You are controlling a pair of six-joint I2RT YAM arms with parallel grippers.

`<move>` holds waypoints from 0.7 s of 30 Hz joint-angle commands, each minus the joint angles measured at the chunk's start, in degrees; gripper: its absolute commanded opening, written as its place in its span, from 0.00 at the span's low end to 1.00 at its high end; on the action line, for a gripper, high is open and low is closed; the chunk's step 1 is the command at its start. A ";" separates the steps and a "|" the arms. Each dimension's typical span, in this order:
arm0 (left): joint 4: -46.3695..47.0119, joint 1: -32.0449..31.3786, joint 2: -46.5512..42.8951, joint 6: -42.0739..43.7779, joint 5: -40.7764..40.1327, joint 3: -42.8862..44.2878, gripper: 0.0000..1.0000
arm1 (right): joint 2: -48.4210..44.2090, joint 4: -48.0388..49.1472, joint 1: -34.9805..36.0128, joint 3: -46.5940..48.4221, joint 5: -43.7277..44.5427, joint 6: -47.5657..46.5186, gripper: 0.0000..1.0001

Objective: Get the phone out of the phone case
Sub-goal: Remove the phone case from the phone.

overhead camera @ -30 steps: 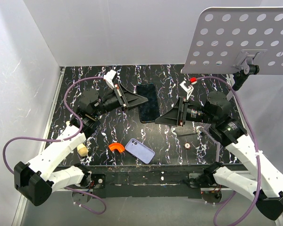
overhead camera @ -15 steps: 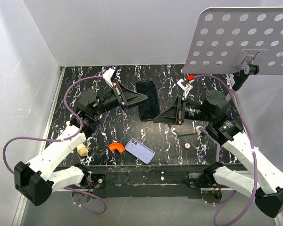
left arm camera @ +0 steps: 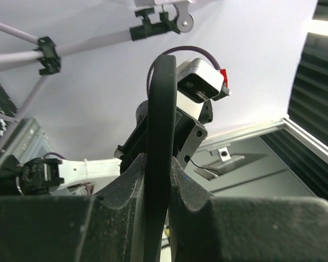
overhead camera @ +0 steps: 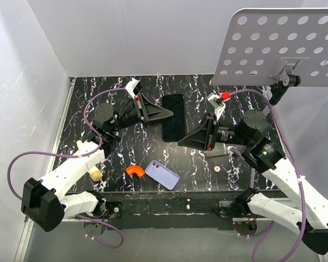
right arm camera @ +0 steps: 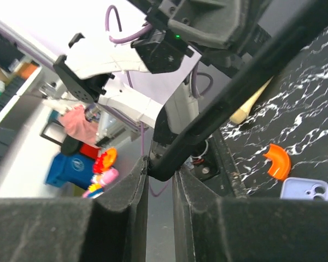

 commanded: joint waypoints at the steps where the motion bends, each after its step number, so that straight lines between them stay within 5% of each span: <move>1: 10.07 -0.05 0.62 -11.88 1.93 -0.64 0.00 | -1.73 3.49 4.45 3.68 -0.34 -16.67 0.01; 11: 13.14 0.04 1.06 -14.00 3.52 0.95 0.00 | 4.51 -7.05 8.77 13.71 10.62 -29.34 0.01; 17: 14.56 0.04 -2.09 -6.99 -1.65 -0.10 0.00 | 3.81 -8.11 8.77 11.87 22.07 -25.59 0.01; 18: 13.51 0.04 -3.23 -4.45 -3.15 -0.37 0.00 | 3.72 -9.25 8.68 11.95 21.29 -23.66 0.06; 21: 5.63 0.04 -6.83 7.06 -7.54 0.24 0.00 | 1.71 -12.16 8.68 10.12 16.20 -18.38 0.49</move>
